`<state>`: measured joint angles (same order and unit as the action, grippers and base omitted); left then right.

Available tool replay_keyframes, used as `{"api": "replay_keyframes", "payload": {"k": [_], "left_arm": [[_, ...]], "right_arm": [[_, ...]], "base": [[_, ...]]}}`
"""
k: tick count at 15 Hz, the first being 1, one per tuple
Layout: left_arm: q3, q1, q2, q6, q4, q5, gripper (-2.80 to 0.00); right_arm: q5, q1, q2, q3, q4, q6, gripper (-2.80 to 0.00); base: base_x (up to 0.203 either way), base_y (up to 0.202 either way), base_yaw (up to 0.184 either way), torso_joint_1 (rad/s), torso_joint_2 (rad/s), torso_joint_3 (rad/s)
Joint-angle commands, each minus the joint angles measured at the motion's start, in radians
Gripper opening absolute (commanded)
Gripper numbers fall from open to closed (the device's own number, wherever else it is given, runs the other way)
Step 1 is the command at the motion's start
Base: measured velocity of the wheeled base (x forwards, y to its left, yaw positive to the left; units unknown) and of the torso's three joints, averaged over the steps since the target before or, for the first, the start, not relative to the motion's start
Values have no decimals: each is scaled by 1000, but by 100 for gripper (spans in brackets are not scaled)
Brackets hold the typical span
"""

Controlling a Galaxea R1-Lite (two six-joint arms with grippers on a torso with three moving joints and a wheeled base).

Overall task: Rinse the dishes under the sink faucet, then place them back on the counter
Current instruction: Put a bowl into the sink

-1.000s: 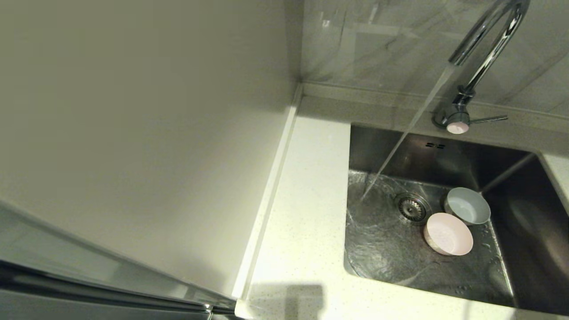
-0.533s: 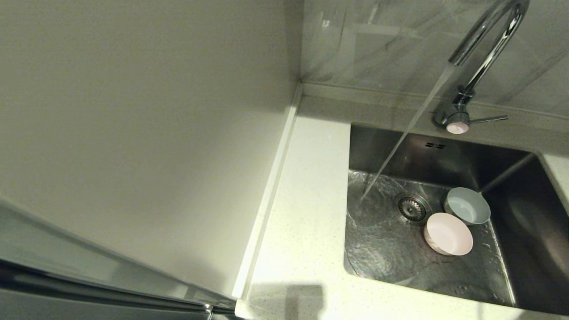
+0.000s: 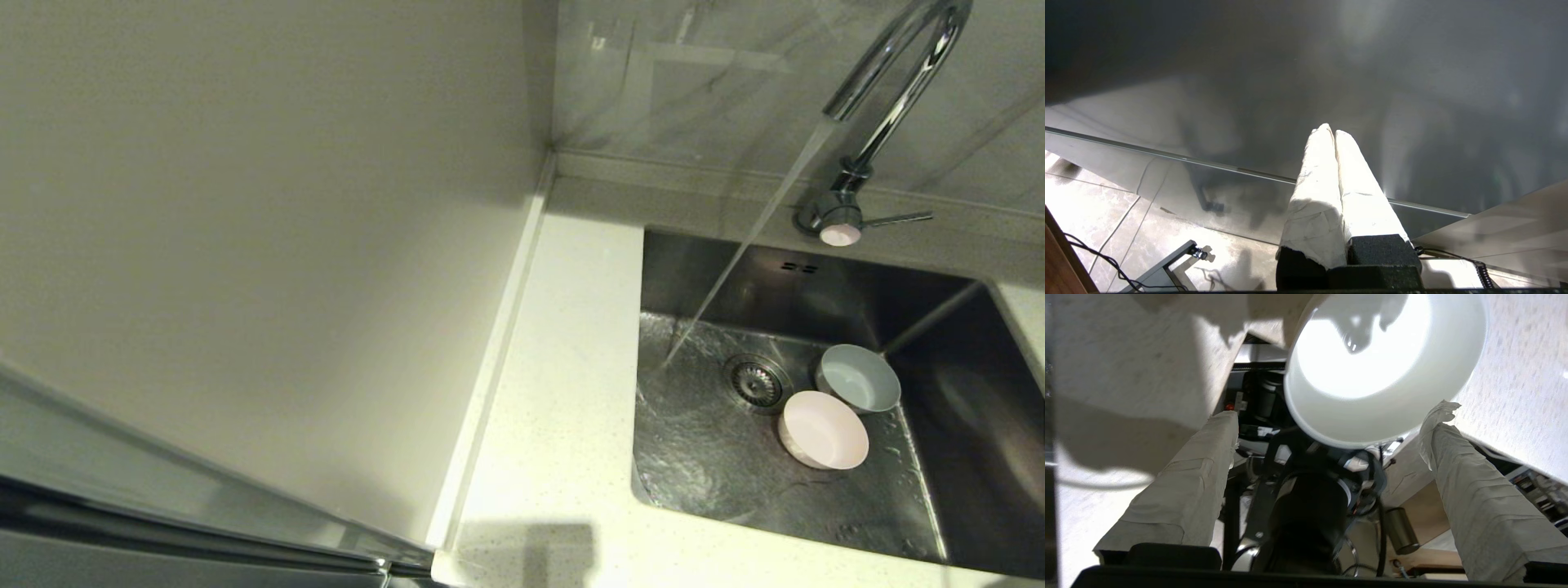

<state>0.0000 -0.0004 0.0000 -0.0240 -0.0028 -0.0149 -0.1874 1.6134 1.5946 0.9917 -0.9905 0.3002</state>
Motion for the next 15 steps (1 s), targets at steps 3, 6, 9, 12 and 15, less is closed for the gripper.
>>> {"api": "replay_keyframes", "payload": {"k": [3,6,9,12,15], "left_arm": [[0,0,-3,-1,0,0,-280],[0,-1,-3,1,0,0,-280],[0,0,-3,-1,0,0,-280],[0,0,-4,1,0,0,-280],[0,-1,-3,-1,0,0,-280]], "right_arm": [[-5,0,107,-52,62,22,0],[-12,-1,137,-61,62,52,0],[-15,-1,148,-87,64,61,0],[-15,-1,160,-140,105,66,0],[-15,-1,189,-201,209,88,0]], "base": [[0,0,0,0,0,0],[0,0,0,0,0,0],[0,0,0,0,0,0],[0,0,0,0,0,0],[0,0,0,0,0,0]]}}
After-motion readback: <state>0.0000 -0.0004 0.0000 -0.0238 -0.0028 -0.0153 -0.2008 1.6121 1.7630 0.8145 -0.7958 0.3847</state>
